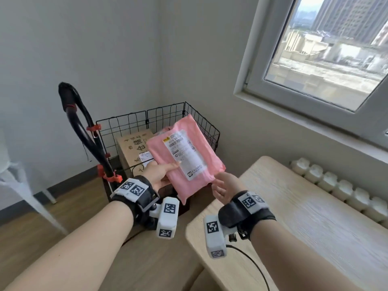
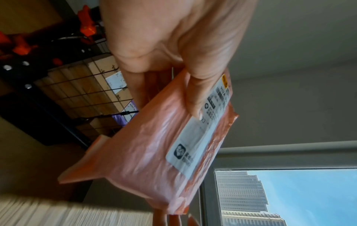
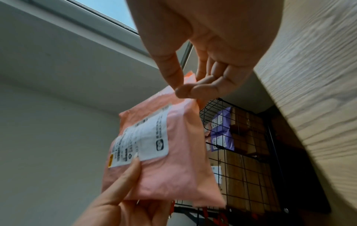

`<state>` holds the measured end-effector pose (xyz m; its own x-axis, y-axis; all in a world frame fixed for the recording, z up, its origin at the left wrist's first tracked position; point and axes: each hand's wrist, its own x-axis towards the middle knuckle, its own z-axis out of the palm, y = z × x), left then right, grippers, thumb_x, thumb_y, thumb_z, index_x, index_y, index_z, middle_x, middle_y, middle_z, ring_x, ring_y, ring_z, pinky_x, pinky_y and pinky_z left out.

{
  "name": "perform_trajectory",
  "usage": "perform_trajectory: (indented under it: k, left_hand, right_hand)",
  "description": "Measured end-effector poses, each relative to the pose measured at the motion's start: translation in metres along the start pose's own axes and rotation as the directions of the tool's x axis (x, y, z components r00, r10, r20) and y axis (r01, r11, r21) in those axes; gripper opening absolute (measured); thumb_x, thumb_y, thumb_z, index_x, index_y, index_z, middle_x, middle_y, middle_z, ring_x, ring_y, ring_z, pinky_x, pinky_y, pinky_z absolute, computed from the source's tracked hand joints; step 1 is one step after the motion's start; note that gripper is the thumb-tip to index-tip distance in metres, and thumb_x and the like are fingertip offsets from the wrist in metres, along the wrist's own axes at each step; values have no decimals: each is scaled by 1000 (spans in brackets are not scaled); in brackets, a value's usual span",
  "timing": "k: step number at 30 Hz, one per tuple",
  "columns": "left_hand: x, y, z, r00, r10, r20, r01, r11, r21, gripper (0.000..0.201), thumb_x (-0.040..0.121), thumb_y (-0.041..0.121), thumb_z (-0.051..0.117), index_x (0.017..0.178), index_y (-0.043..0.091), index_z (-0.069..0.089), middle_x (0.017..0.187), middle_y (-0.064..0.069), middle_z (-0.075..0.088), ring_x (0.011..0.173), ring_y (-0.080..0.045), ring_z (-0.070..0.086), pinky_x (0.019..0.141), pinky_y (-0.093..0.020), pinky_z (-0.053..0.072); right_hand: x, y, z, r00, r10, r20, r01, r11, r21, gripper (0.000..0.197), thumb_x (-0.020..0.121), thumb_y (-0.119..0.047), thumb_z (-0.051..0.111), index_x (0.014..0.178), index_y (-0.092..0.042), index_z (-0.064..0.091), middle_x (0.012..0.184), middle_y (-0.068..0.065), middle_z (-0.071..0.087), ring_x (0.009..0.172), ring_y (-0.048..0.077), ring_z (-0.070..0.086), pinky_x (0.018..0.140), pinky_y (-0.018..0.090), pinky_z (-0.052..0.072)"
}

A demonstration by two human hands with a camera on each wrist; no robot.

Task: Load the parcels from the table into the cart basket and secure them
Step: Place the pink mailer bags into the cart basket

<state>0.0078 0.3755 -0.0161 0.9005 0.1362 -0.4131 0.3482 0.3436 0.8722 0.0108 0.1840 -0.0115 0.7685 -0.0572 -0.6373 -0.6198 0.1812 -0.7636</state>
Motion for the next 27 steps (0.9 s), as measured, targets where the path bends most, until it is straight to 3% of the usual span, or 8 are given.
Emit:
perform_trajectory:
  k: [5,10,14,17,21,23,25,27]
  left_hand:
    - [64,36,-6,998,11,-54,-8,999,52,53,79,5,72,127,-2,48,115,-19,65,98,-31,63,69,-38,53]
    - [132,72,3,999,-1,-46,6,993,122,53,79,7,72,125,-3,50,113,-20,66,99,-32,64,75,-41,54]
    - [185,90,7,999,-33,-17,35,985,171,50,79,8,72,123,-2,51,111,-19,67,101,-33,64,75,-41,54]
    - [216,94,9,999,-52,0,51,982,183,45,81,7,70,122,0,53,111,-16,68,97,-30,64,67,-37,51]
    - [249,101,9,995,-100,9,96,974,203,45,82,4,67,125,0,52,111,-16,68,97,-30,65,74,-41,54]
    - [270,112,13,995,-94,20,88,975,206,39,85,0,63,123,-1,54,112,-16,67,92,-27,65,78,-42,54]
    - [296,125,16,996,-82,19,76,978,196,36,87,-1,61,122,-2,54,107,-15,67,86,-25,64,76,-39,53]
    - [326,141,19,997,-73,20,68,980,188,36,87,-3,60,123,-2,54,103,-12,67,82,-22,64,73,-36,54]
  right_hand:
    - [44,-47,18,999,-43,-3,43,998,51,12,92,-11,49,101,-9,56,82,4,58,62,14,55,47,19,46]
    - [95,-105,50,998,-55,-22,56,997,61,41,88,-7,52,128,-14,53,116,10,61,67,15,61,51,23,45]
    - [138,-138,71,992,-129,-7,129,991,14,44,88,1,53,128,-19,52,91,3,54,72,19,63,57,26,52]
    - [166,-148,80,987,-162,11,162,985,-56,47,88,2,53,131,-16,50,89,5,55,64,17,58,56,23,50]
    - [198,-158,93,987,-160,11,161,985,-56,50,88,5,52,135,-11,45,87,9,57,63,17,59,62,26,52]
    - [215,-170,101,984,-174,23,175,984,-37,47,88,7,52,133,-8,47,82,10,59,59,15,61,57,23,55]
    - [234,-185,113,979,-204,24,205,979,-14,42,88,7,52,128,-5,51,74,11,59,49,12,59,52,19,53]
    - [255,-202,126,971,-237,13,238,971,-1,37,88,6,52,124,-4,54,72,10,59,54,15,58,55,19,52]
